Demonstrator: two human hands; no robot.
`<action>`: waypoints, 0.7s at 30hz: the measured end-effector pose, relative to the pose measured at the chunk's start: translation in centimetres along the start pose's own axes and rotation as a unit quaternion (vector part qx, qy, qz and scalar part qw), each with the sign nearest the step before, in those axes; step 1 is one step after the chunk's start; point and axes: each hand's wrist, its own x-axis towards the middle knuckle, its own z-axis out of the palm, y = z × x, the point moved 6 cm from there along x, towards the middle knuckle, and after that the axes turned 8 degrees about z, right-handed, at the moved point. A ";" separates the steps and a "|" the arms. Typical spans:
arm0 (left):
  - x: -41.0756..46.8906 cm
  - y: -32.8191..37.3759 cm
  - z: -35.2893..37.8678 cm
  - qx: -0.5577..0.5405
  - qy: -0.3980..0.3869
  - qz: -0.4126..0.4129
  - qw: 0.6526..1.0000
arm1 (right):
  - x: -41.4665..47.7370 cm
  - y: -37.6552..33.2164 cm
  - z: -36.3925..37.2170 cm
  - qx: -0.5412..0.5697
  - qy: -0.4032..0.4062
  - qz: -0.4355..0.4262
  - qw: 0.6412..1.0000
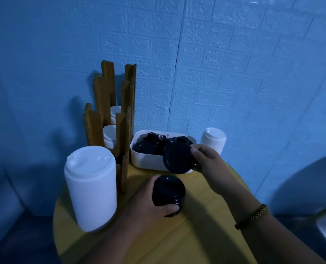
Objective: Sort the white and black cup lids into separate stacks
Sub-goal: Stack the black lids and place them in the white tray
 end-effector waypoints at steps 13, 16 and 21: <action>-0.5 0.5 0.2 0.042 0.001 0.034 0.999 | -3.8 4.8 1.9 0.010 -0.001 0.140 0.990; -0.2 0.2 0.3 0.047 -0.003 0.035 0.998 | -5.4 3.4 2.3 -0.033 -0.023 0.085 0.996; -0.3 0.4 0.3 0.043 0.005 0.041 0.998 | -6.1 3.3 3.5 -0.263 -0.032 0.008 0.964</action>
